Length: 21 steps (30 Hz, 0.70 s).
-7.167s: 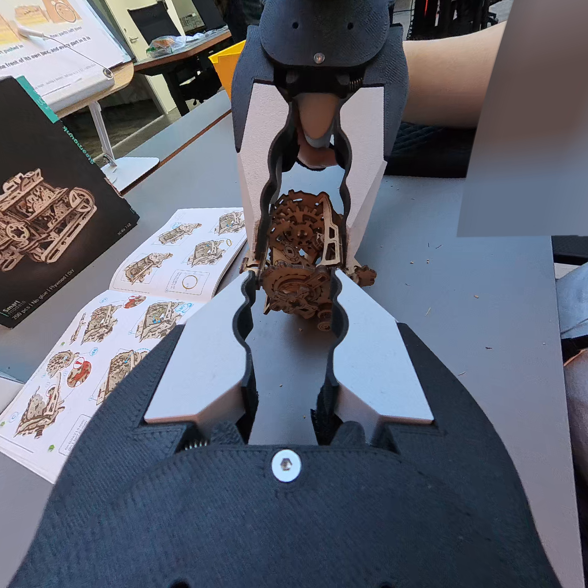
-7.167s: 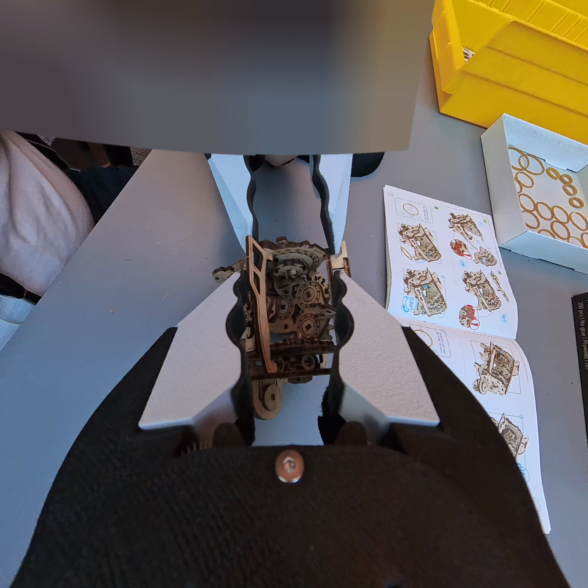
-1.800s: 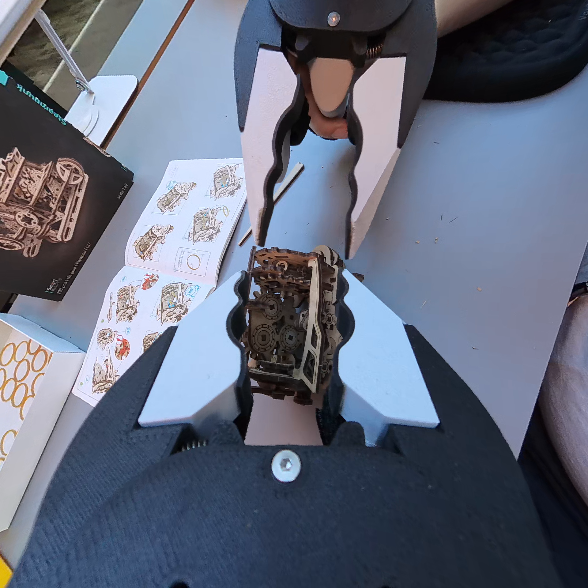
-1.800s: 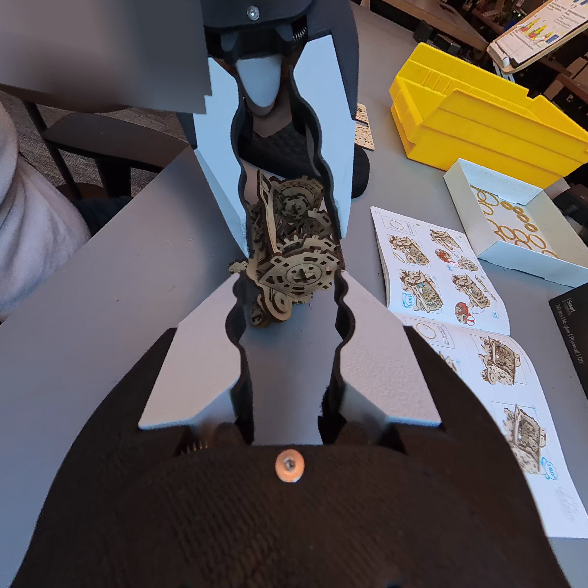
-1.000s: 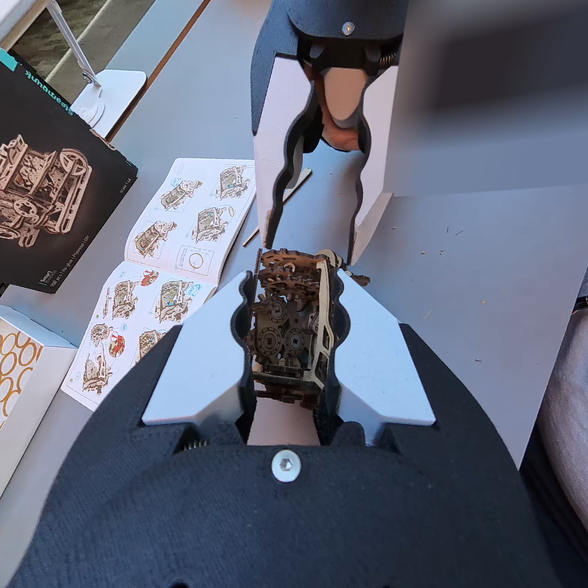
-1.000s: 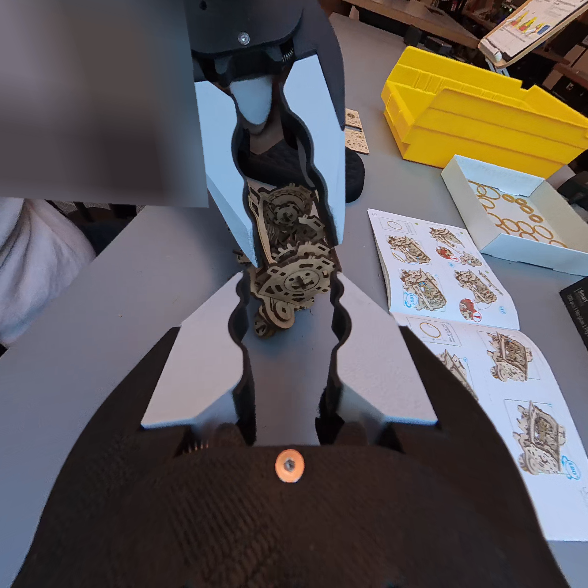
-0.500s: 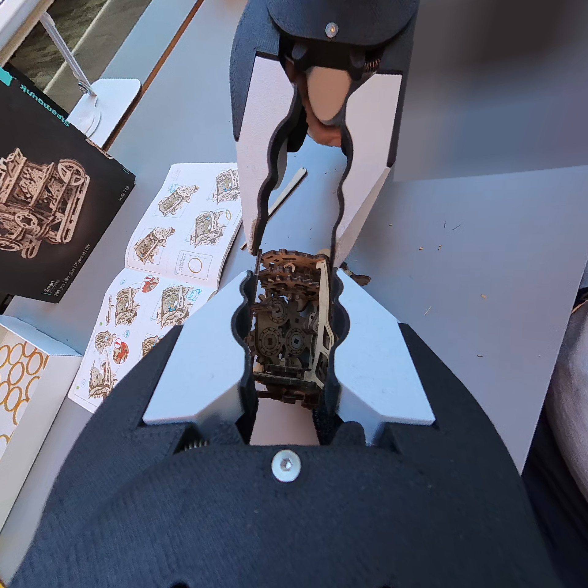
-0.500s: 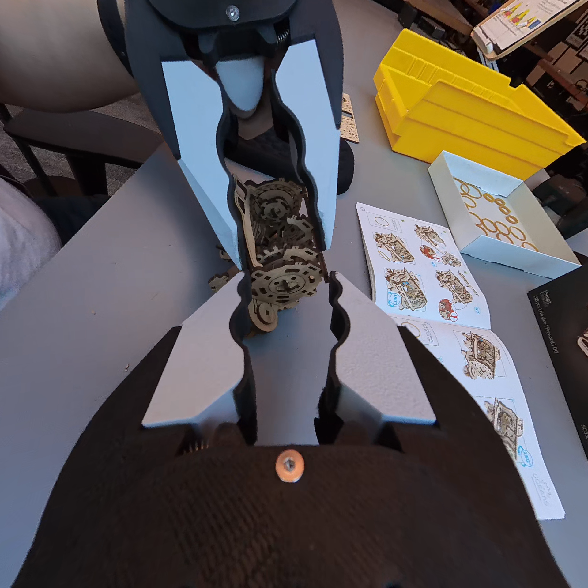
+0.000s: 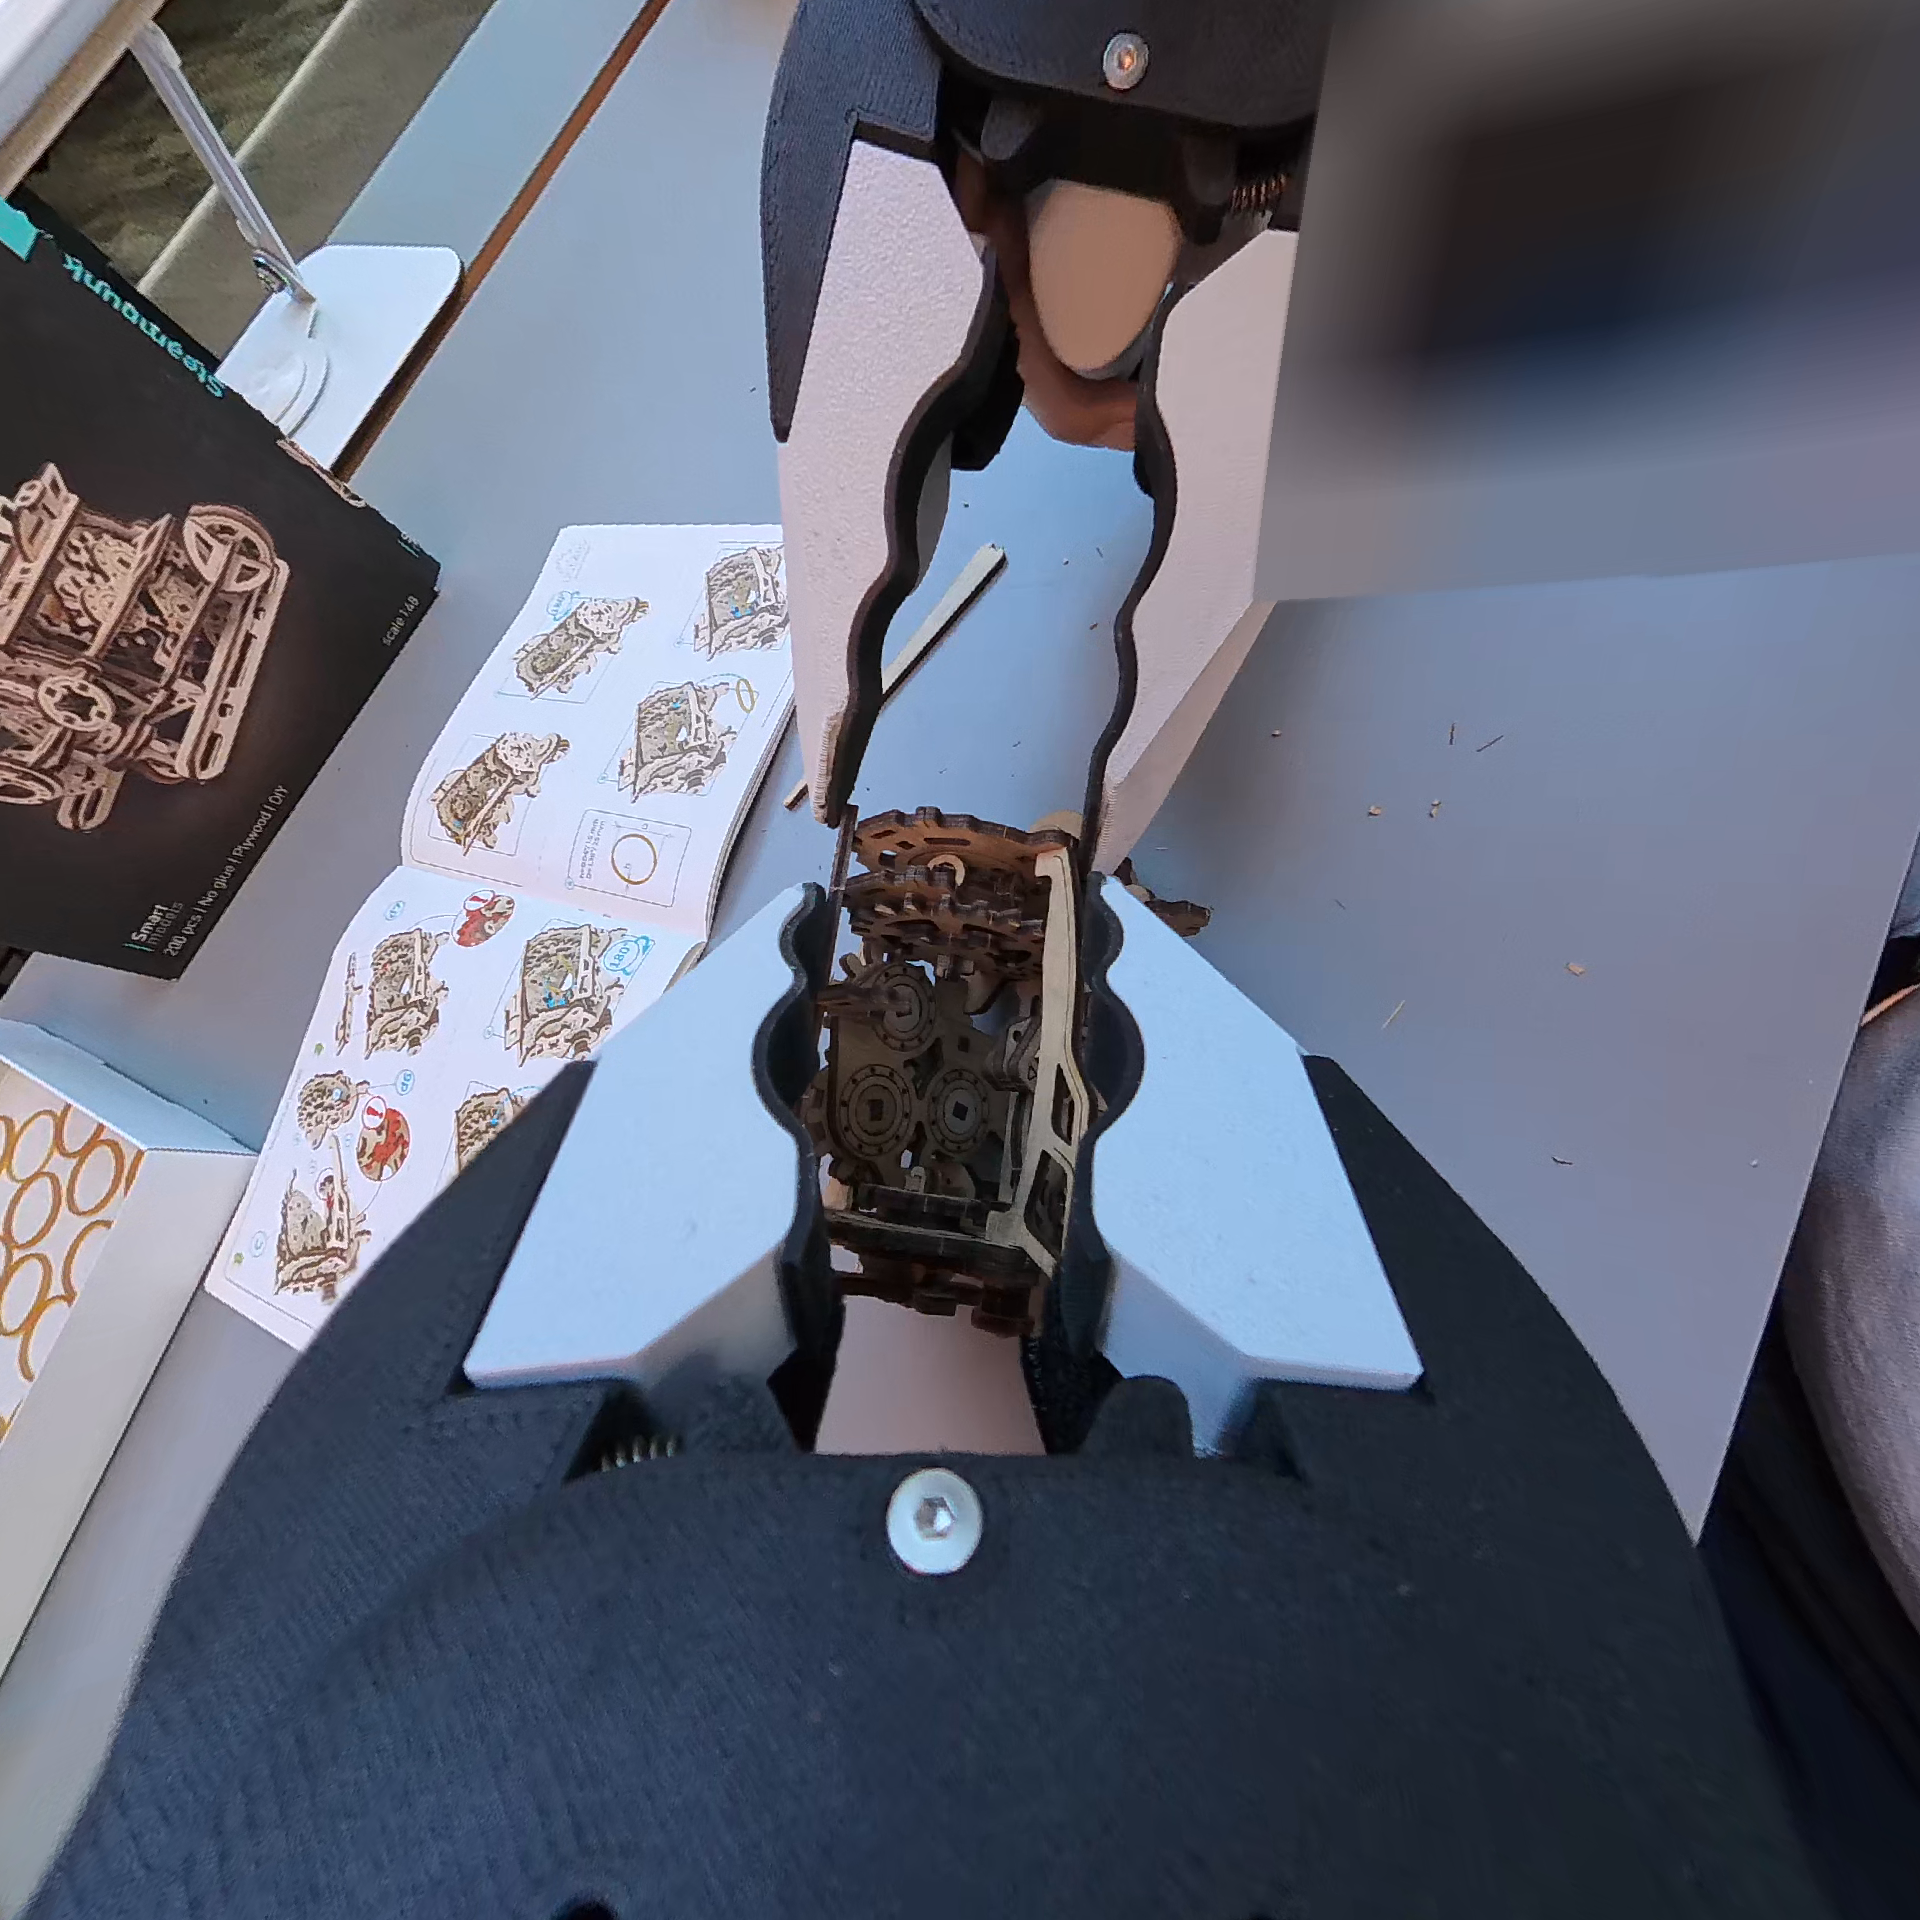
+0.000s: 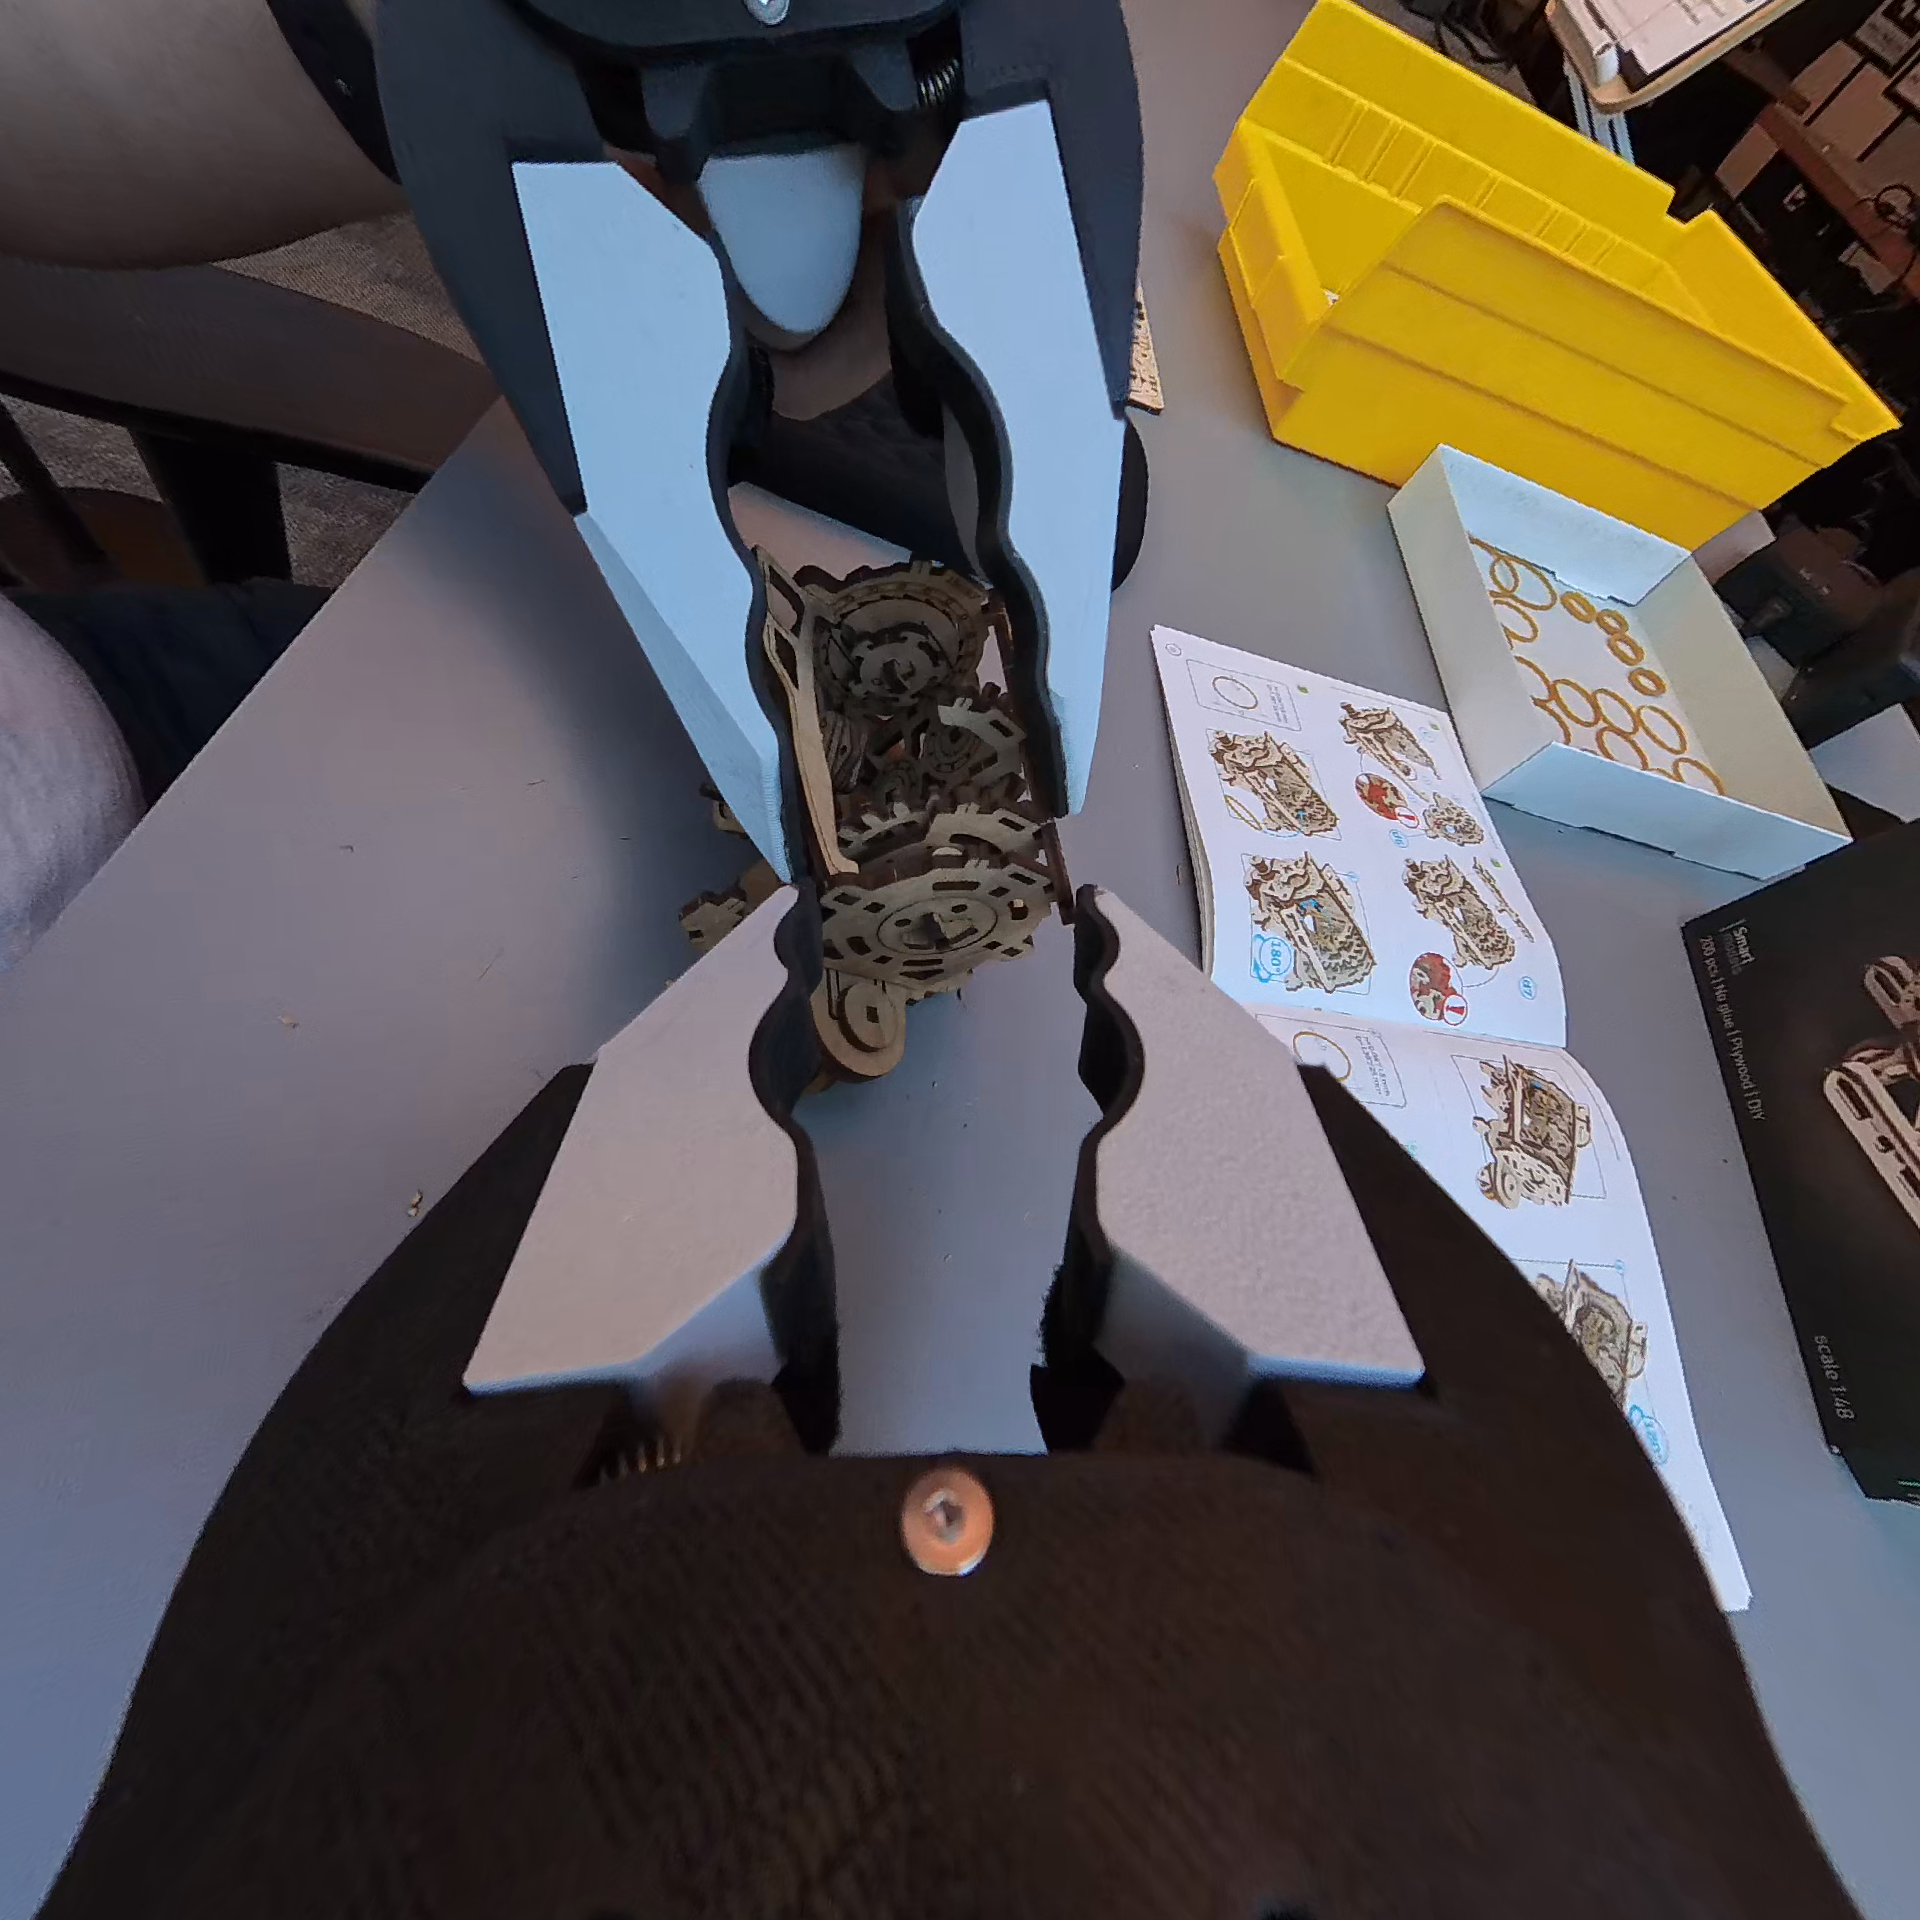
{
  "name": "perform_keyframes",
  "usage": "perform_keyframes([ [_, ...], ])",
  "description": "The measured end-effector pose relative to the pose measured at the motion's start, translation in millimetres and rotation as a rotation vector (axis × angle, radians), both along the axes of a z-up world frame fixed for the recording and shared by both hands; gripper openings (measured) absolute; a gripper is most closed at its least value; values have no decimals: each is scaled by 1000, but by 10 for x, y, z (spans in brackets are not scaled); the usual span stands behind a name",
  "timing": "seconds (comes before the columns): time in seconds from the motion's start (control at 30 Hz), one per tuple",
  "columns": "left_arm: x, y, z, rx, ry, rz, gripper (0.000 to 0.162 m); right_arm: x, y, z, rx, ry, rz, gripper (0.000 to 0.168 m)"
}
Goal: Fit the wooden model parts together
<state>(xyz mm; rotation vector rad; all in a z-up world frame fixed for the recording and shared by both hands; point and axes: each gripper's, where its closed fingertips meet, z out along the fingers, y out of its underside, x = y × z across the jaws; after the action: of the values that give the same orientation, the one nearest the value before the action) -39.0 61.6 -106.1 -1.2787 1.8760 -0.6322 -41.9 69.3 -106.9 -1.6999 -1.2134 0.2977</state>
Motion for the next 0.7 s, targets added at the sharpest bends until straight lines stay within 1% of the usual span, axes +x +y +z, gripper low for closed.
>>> perform_keyframes([
  [0.33,-1,-17,2,13,-8,-7,46,4,-14,-4,-4,-60,-7,46],
  [0.7,2,-11,2,4,-14,6,47,8,-4,-9,-10,-33,16,47],
])
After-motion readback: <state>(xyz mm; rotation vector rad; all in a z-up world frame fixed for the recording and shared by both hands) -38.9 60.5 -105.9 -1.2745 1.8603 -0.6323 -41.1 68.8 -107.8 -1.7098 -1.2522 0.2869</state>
